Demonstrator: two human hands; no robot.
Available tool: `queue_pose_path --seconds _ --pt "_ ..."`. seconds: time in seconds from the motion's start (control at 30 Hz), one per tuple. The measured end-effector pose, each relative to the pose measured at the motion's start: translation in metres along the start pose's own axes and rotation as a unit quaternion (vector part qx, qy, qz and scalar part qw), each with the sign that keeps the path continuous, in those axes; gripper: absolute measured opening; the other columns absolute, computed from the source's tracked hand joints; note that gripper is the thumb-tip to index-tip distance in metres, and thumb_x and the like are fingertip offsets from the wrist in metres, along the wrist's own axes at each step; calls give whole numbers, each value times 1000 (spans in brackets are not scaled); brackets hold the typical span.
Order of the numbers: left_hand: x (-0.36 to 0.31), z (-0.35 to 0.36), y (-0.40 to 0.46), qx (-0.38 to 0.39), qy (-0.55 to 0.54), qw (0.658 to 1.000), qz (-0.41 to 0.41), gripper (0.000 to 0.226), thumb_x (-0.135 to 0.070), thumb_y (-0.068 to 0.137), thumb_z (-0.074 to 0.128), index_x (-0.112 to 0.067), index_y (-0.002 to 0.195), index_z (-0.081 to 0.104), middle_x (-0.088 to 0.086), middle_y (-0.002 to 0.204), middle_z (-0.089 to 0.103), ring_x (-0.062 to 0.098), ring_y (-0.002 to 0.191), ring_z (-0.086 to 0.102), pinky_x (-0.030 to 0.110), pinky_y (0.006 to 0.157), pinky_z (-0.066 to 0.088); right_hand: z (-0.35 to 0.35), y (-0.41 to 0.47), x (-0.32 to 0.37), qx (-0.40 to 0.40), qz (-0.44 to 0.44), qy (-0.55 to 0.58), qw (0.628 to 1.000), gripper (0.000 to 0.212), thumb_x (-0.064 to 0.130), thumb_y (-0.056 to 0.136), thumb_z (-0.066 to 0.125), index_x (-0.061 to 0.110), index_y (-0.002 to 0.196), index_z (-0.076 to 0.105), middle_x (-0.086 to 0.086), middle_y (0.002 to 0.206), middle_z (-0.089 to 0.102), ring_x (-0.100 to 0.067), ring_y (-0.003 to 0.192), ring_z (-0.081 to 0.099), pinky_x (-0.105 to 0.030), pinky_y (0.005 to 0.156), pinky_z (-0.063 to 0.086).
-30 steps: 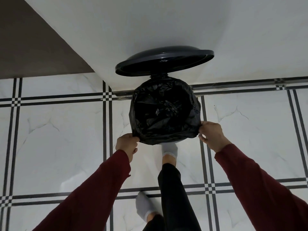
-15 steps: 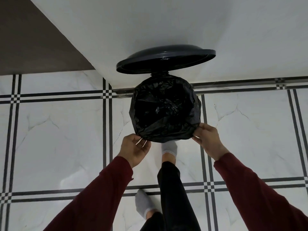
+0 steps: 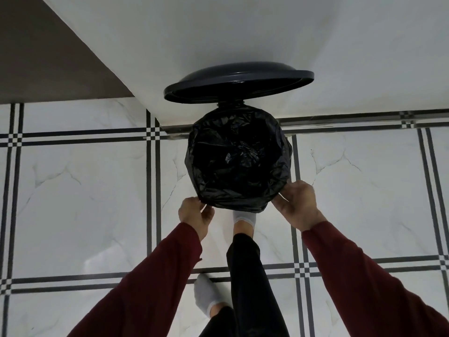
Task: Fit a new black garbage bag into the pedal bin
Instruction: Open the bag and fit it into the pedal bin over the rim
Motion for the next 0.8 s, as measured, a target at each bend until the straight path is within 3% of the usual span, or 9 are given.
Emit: queue_pose_path --seconds 0.07,0.13,0.23,0.3,0.43,0.57,0.67,0.73,0.8 --pt "-1 13 -10 45 -111 993 -18 14 -17 86 56 -6 87 64 12 92 68 30 80 67 40 84 61 -1 -2 -9 6 32 98 995 26 21 90 55 6 87 76 -11 92 77 -32 89 77 -43 78 62" --pt "-1 21 -16 85 -141 986 -13 24 -27 86 65 -7 96 71 11 96 71 31 86 70 42 87 61 1 -6 -15 8 43 115 992 21 30 92 60 14 101 72 -6 100 75 -27 97 74 -43 82 60" --pt "6 19 -15 87 -139 986 -10 30 -21 101 60 -6 125 69 10 114 70 29 98 71 40 91 61 13 -10 -22 16 59 104 993 15 32 88 63 21 93 72 1 105 71 -24 107 67 -52 88 55" --pt "8 22 -12 90 -137 986 -29 31 -18 104 54 -8 131 66 9 122 70 28 107 69 42 86 61 21 -10 -22 15 56 140 988 21 29 90 60 17 99 75 -4 114 72 -31 115 67 -62 93 52" --pt "0 33 -8 87 -122 988 -40 31 -16 105 45 -9 124 68 12 122 70 33 114 67 47 82 62 30 -9 -22 -6 47 229 972 28 20 89 58 11 112 71 -16 124 71 -40 111 71 -61 98 52" --pt "-11 24 -3 30 -104 994 -12 25 -15 108 40 -11 97 62 10 101 66 24 88 67 31 58 63 22 -14 -29 -13 43 186 982 21 12 72 52 17 89 64 -1 105 67 -24 98 66 -43 89 53" --pt "-4 17 -7 28 -62 997 -24 21 -16 105 47 -14 106 68 10 113 71 25 101 68 39 75 61 19 -18 -34 -11 68 110 992 19 11 75 49 20 84 63 4 93 66 -23 100 61 -44 84 50" --pt "6 14 -14 14 3 998 -68 26 -33 103 47 -22 114 68 3 121 66 24 114 59 49 91 49 15 -17 -33 -22 74 66 995 21 9 83 48 18 82 67 3 87 71 -24 101 62 -45 80 53" --pt "8 16 -19 5 -4 994 -110 37 -45 102 41 -23 119 66 2 125 61 25 119 53 56 95 40 14 -17 -27 -25 72 53 996 25 12 90 48 17 83 72 1 89 74 -25 99 65 -44 74 58"
Point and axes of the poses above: each hand's wrist, its own y-axis towards the middle knuckle, its own z-axis out of the palm, x = y × z, the point moved 9 cm from there along y, towards the middle knuckle
